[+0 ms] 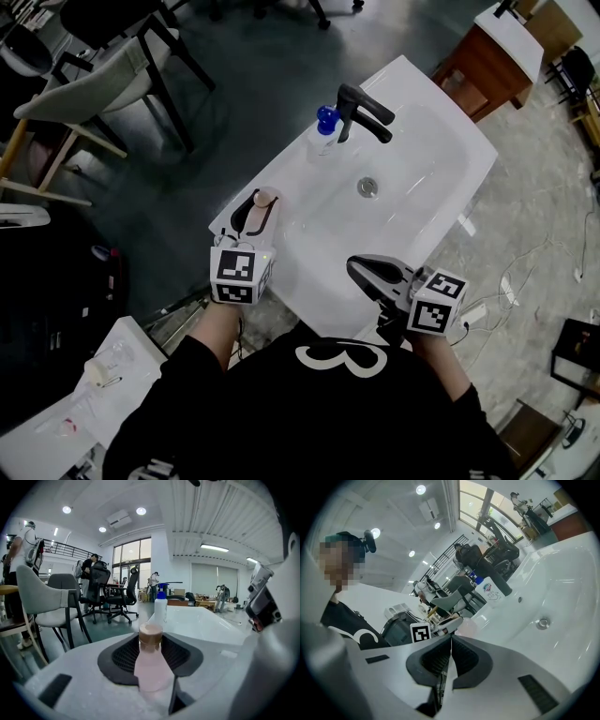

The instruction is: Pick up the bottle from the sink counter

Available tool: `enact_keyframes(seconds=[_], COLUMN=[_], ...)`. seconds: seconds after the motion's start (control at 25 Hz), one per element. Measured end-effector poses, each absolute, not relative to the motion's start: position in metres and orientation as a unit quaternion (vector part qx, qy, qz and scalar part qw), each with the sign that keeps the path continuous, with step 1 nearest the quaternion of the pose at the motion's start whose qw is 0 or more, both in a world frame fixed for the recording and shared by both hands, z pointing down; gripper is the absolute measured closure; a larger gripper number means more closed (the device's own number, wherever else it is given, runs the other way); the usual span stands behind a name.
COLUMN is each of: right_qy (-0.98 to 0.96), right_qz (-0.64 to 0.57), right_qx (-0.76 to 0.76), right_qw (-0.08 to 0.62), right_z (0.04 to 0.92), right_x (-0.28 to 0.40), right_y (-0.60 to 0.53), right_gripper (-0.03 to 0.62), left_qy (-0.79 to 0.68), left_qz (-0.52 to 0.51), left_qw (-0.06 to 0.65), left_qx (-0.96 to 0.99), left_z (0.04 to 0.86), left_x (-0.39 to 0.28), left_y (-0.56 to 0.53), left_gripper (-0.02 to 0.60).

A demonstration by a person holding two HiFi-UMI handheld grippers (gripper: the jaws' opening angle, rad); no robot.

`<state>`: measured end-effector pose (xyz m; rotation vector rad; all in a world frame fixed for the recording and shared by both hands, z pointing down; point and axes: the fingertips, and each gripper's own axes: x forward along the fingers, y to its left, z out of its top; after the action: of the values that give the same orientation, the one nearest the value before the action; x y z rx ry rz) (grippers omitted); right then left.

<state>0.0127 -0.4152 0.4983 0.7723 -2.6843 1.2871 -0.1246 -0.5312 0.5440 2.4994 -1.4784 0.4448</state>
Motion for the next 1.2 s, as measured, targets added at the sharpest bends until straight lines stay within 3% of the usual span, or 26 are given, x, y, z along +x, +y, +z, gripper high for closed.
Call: enact_keyframes(seconds=[1.2], right_qy=[-0.875], right_qz=[0.417], right_qx=[0.245], right_qw=[0.017], right_z=[0.486], right_x=[0.027], right_y=[-0.378], right_gripper=[0.580], left_qy=[-0.498], left_qz=[0.124], left_qw=[0.176], left_qx=[0.840], left_z=[0.525], left_x=[-0.118], left_y=[-0.493], left_gripper=[0.431])
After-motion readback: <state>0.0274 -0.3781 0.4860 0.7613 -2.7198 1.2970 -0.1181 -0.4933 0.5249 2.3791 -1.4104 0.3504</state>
